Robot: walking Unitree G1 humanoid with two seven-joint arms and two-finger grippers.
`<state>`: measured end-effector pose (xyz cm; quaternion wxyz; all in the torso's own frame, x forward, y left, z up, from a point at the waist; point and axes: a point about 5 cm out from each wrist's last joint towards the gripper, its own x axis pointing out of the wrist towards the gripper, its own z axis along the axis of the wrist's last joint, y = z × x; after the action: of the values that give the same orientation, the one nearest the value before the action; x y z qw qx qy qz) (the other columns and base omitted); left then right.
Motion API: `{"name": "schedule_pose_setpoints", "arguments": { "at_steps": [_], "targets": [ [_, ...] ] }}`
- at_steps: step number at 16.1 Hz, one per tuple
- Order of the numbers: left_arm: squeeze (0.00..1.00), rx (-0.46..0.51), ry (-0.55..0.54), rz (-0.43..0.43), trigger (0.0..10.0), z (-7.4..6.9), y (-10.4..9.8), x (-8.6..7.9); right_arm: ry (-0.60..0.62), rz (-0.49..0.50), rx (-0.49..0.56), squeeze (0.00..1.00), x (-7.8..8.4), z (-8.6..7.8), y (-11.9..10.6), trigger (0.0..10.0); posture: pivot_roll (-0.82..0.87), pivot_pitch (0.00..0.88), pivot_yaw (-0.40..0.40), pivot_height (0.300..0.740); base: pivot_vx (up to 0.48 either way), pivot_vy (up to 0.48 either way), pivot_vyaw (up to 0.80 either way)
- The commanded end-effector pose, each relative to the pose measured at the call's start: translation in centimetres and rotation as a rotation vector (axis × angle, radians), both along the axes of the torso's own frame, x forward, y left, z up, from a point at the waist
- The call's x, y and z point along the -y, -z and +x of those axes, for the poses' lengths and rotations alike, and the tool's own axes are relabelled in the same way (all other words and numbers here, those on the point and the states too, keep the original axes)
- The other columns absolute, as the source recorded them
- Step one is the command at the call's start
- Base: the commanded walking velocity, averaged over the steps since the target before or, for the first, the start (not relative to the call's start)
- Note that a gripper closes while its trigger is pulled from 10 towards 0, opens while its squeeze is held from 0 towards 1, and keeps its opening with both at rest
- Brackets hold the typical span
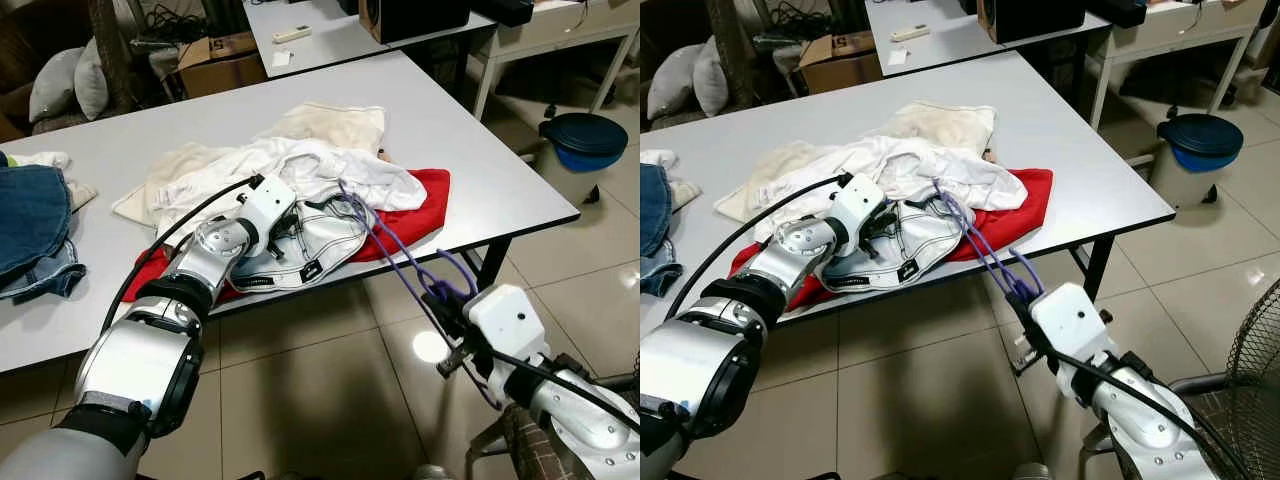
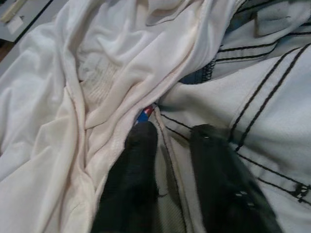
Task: Hang hanger
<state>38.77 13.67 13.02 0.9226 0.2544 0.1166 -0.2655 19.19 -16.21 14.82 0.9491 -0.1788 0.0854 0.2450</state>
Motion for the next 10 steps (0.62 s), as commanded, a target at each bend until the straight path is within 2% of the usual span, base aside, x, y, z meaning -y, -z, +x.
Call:
{"name": "schedule_pose_setpoints", "arguments": {
  "at_steps": [1,3,4,5,8,10],
  "targets": [
    [1.0,-0.013,-0.027,0.039,10.0,-0.2,0.6,-1.0,-0.011,-0.002,0.009,0.0,-0.3,-0.3,-0.3,10.0,-0.26,0.022,0.197,0.74,0.0,0.0,0.0],
    [1.0,0.038,-0.059,0.08,10.0,-0.1,0.5,-0.9,-0.011,-0.006,0.008,0.0,-0.3,-0.3,-0.3,10.0,-0.26,0.02,0.197,0.74,0.0,0.0,0.0],
    [0.1,0.066,-0.086,0.084,10.0,0.0,0.4,-0.9,-0.016,-0.005,0.01,0.0,-0.4,-0.2,-0.3,10.0,-0.26,0.019,0.194,0.74,0.0,0.0,0.0],
    [0.0,0.061,-0.085,0.087,10.0,0.0,0.6,-0.7,-0.02,-0.004,0.01,0.0,-0.4,-0.2,-0.4,10.0,-0.26,0.021,0.191,0.74,0.0,0.0,0.0],
    [0.0,0.022,-0.071,0.099,10.0,-0.3,1.3,-0.2,-0.027,-0.008,0.006,0.0,-0.5,0.0,-0.3,10.0,-0.26,0.028,0.186,0.74,0.0,0.0,0.0],
    [0.0,-0.013,-0.07,0.071,10.0,-0.5,1.8,0.1,-0.035,-0.008,0.001,0.0,-0.6,-0.2,-0.3,10.0,-0.26,0.032,0.185,0.74,0.0,0.0,0.0]
  ]
}}
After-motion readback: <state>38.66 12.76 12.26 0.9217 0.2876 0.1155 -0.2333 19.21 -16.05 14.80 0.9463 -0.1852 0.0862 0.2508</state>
